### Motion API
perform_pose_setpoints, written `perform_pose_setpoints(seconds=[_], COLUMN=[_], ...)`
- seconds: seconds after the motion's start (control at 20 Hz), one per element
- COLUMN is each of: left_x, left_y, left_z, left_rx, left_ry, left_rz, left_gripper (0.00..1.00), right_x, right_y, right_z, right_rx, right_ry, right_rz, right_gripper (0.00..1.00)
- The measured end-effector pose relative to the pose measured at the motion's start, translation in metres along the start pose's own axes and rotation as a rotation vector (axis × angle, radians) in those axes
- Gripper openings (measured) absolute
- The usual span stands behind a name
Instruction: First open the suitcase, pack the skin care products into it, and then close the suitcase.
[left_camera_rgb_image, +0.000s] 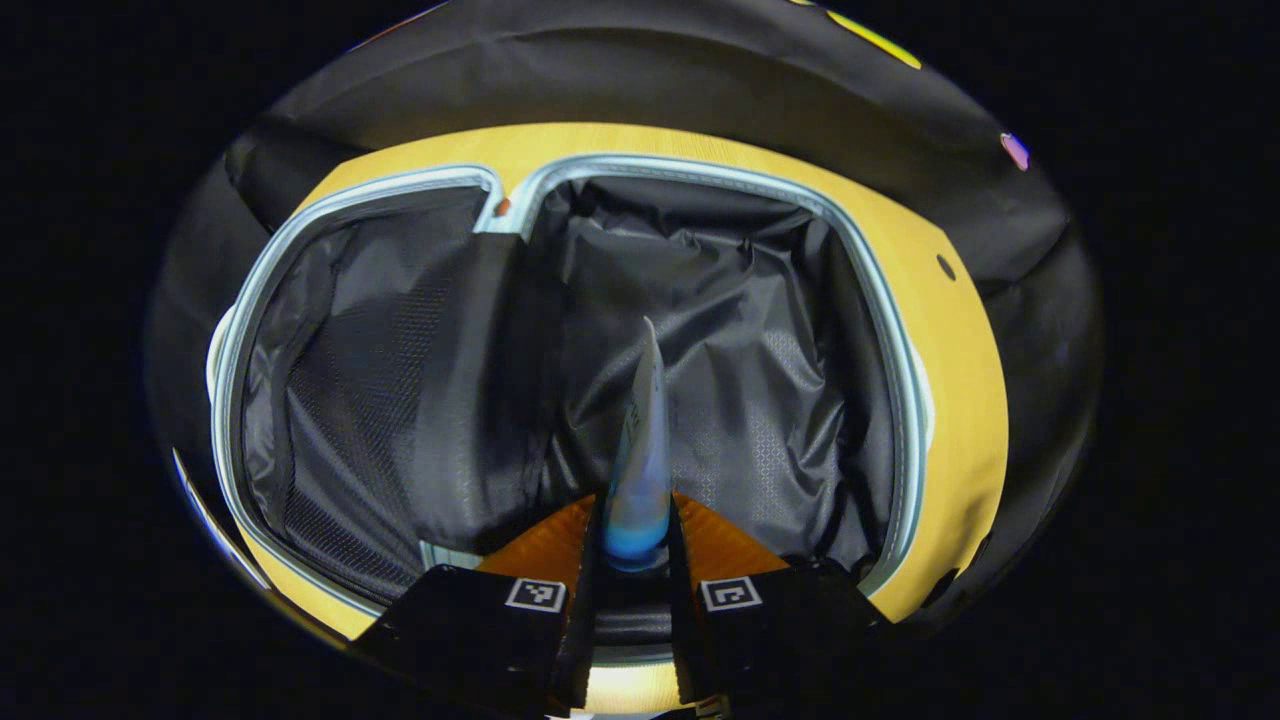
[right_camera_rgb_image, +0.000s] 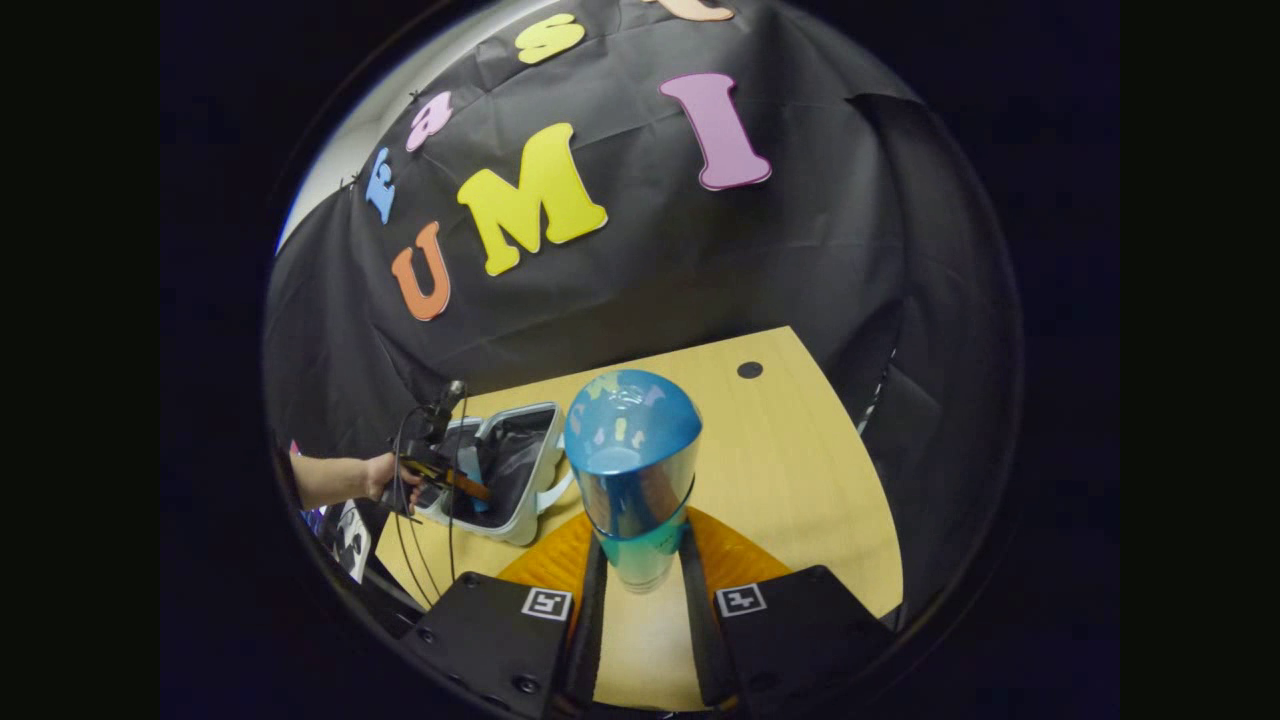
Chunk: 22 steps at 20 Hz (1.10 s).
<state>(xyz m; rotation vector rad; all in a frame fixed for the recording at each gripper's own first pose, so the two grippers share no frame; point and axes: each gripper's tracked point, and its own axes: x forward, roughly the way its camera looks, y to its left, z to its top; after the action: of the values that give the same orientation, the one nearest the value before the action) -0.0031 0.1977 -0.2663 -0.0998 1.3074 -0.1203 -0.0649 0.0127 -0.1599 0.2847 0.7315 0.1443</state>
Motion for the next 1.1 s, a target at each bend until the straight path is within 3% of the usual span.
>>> perform_pose_setpoints(seconds=[0.1, 0.15, 0.2, 0.3, 0.35, 0.55, 0.6, 0.65, 0.9, 0.95, 1.0, 1.1], left_x=[0.006, 0.006, 0.008, 0.015, 0.016, 0.016, 0.016, 0.017, 0.019, 0.018, 0.017, 0.015], left_y=[-0.001, -0.001, -0.002, -0.002, -0.003, -0.008, -0.011, -0.012, -0.014, -0.015, -0.017, -0.021], left_z=[0.005, 0.0, -0.002, -0.004, -0.003, -0.005, -0.006, -0.006, -0.006, -0.005, -0.005, -0.006], left_rx=[0.05, 0.047, 0.044, 0.055, 0.06, 0.075, 0.084, 0.098, 0.098, 0.104, 0.101, 0.09], left_ry=[0.071, 0.129, 0.171, 0.226, 0.239, 0.276, 0.286, 0.293, 0.303, 0.301, 0.299, 0.287], left_rz=[0.015, 0.031, 0.04, 0.063, 0.074, 0.103, 0.105, 0.112, 0.13, 0.129, 0.122, 0.112], left_gripper=[0.35, 0.4, 0.3, 0.35, 0.4, 0.31, 0.45, 0.39, 0.43, 0.36, 0.48, 0.62], right_x=[-0.006, -0.009, -0.011, -0.017, -0.019, -0.026, -0.027, -0.027, -0.033, -0.032, -0.033, -0.033], right_y=[0.006, 0.008, 0.009, 0.01, 0.009, 0.006, 0.005, 0.005, 0.006, 0.007, 0.008, 0.012], right_z=[0.0, 0.001, 0.002, 0.003, 0.004, 0.001, 0.001, 0.001, 0.003, 0.001, -0.001, -0.004], right_rx=[0.026, 0.033, 0.033, 0.021, 0.017, 0.029, 0.032, 0.028, -0.01, -0.016, -0.022, -0.035], right_ry=[0.004, 0.002, -0.004, -0.016, -0.02, -0.018, -0.014, -0.014, -0.023, -0.017, -0.012, 0.001], right_rz=[0.021, 0.031, 0.036, 0.038, 0.036, 0.037, 0.039, 0.039, 0.042, 0.045, 0.049, 0.061], right_gripper=[0.36, 0.35, 0.35, 0.35, 0.35, 0.35, 0.35, 0.35, 0.35, 0.35, 0.35, 0.35])
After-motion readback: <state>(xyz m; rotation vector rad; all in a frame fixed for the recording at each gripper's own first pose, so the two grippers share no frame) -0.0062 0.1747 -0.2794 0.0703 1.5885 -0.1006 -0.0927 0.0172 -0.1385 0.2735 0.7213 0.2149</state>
